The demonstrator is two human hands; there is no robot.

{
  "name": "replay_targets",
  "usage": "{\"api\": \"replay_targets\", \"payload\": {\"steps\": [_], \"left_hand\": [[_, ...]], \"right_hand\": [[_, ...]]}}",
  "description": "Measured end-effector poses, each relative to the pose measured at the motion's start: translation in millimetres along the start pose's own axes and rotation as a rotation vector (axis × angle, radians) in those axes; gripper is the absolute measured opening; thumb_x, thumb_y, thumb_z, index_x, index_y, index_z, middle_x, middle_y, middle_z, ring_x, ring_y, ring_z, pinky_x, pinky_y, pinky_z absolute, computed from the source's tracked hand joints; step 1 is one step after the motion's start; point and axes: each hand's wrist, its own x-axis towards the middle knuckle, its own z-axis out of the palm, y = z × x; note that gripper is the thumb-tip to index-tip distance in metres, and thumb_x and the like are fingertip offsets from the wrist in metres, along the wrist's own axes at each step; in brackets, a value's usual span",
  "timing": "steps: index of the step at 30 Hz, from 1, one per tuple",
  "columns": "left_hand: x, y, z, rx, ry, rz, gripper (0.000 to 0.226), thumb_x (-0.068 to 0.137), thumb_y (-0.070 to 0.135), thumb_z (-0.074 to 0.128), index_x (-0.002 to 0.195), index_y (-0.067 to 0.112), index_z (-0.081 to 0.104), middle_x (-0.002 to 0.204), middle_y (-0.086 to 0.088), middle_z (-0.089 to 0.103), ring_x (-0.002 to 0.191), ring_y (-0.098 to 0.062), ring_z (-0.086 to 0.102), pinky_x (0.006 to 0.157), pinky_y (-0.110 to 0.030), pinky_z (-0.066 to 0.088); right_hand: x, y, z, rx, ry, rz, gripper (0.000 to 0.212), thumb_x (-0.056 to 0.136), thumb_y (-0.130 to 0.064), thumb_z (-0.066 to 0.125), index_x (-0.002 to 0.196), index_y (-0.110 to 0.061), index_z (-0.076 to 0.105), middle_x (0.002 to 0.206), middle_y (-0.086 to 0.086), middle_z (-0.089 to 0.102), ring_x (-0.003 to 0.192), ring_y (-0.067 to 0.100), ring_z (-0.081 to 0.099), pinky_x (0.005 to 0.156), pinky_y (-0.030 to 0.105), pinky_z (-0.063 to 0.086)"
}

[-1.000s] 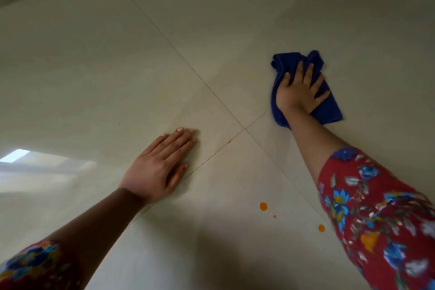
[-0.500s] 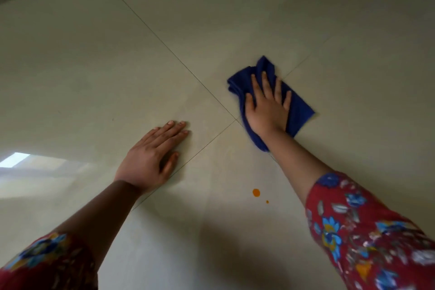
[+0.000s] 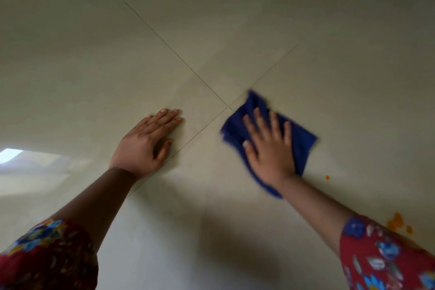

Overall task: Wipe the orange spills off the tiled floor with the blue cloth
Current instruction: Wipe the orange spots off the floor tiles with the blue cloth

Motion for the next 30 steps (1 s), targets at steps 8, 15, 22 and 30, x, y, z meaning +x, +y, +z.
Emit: {"api": "replay_targets", "payload": {"steps": [8,15,22,30], "left_hand": [[3,3,-2,-0.013,0.008,0.002,0.055,0.09,0.028,0.041,0.145,0.025,0.041,0.154,0.01,0.033,0.144,-0.008,0.024,0.118,-0.031,0.021],[0,5,-3,0.001,0.0,-0.001,0.055,0.09,0.029,0.04,0.145,0.025,0.041,0.153,0.008,0.035,0.144,-0.01,0.026,0.119,-0.028,0.018],[-4,67,28,0.045,-0.027,-0.124,0.06,0.094,0.047,0.027,0.149,0.023,0.031,0.158,0.003,0.025,0.147,-0.016,0.019,0.119,-0.035,0.016],[-22,114,49,0.094,-0.174,-0.017,0.068,0.093,0.061,0.019,0.153,0.032,0.006,0.161,0.01,-0.002,0.148,-0.009,-0.006,0.119,-0.03,-0.003]], "right_hand": [[-67,60,1,-0.044,-0.066,-0.275,0.055,0.099,-0.046,0.022,0.153,-0.037,0.012,0.161,-0.006,0.017,0.149,0.026,0.014,0.112,0.057,0.022],[-57,-28,3,0.02,-0.03,-0.246,0.056,0.097,-0.046,0.03,0.152,-0.034,0.024,0.161,-0.004,0.018,0.148,0.032,0.015,0.115,0.059,0.016],[-134,65,7,-0.03,-0.062,-0.039,0.055,0.098,-0.05,0.023,0.152,-0.039,0.016,0.161,-0.007,0.016,0.149,0.026,0.015,0.112,0.057,0.022],[-186,16,7,0.045,-0.094,-0.278,0.058,0.099,-0.045,0.029,0.153,-0.033,0.013,0.162,-0.006,0.012,0.15,0.026,0.01,0.119,0.051,0.01]]}}
